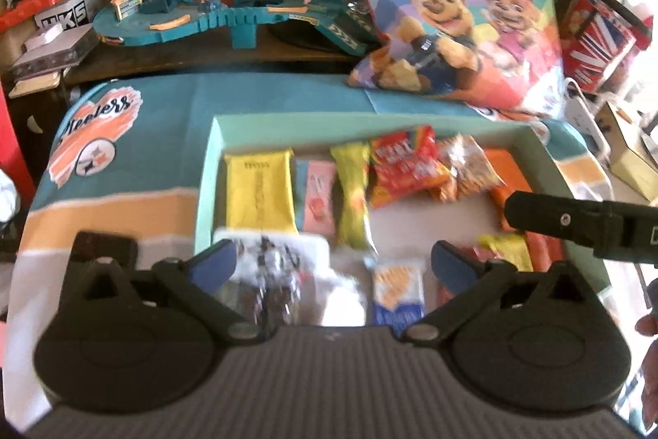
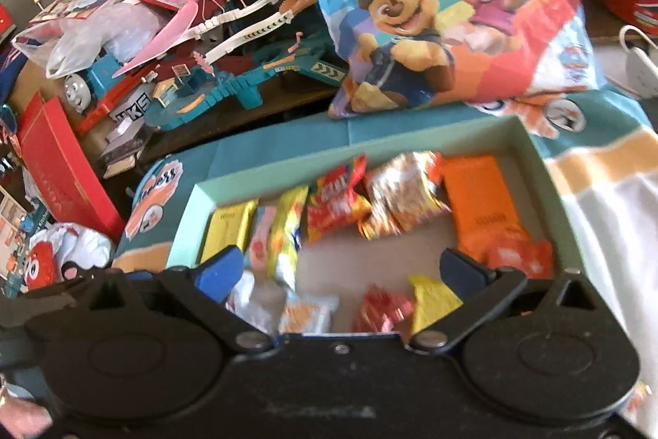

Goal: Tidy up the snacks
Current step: 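Grasp yellow cheese stick with right tool while left grasps red candy pack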

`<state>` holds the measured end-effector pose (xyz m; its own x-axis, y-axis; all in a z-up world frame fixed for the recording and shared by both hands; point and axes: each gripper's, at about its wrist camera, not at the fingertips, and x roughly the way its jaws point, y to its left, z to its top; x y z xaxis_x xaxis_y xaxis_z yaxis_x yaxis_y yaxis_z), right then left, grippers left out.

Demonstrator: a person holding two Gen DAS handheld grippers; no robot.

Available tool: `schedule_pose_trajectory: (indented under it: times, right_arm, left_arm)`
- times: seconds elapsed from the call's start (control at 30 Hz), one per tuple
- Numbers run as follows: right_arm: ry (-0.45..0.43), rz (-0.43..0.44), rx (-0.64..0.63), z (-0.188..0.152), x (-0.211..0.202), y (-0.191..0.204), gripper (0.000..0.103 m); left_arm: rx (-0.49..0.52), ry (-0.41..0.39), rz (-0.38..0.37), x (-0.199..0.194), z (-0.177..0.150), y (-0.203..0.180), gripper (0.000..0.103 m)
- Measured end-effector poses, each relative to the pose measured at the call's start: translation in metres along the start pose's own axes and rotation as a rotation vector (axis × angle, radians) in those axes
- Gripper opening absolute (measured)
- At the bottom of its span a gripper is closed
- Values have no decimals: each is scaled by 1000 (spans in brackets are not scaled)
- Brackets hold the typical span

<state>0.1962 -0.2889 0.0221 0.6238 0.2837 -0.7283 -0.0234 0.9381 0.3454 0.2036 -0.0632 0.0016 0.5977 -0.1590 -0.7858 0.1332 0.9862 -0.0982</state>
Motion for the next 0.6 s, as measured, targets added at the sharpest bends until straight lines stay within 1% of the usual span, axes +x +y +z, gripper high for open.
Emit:
schedule_pose_trajectory:
  times: [0.17, 0.3, 0.4, 0.5, 0.6]
  right_arm:
    - [-2, -15, 29, -29, -34, -16, 103]
    - [0, -23, 53, -58, -53, -31, 103]
    - [0, -47, 46, -80, -62, -36, 103]
    - [47, -89, 38, -97, -63, -39, 103]
    - [67, -89, 48, -112, -64, -45, 101]
  left_arm:
    - [32, 16, -30, -25, -33, -12, 103]
    - [75, 46, -41, -36, -64, -22, 103]
    - [125, 83, -48, -37, -88, -27, 103]
    - [162, 125, -61, -33, -110, -28, 103]
    - [187, 166, -65, -28, -126, -26, 103]
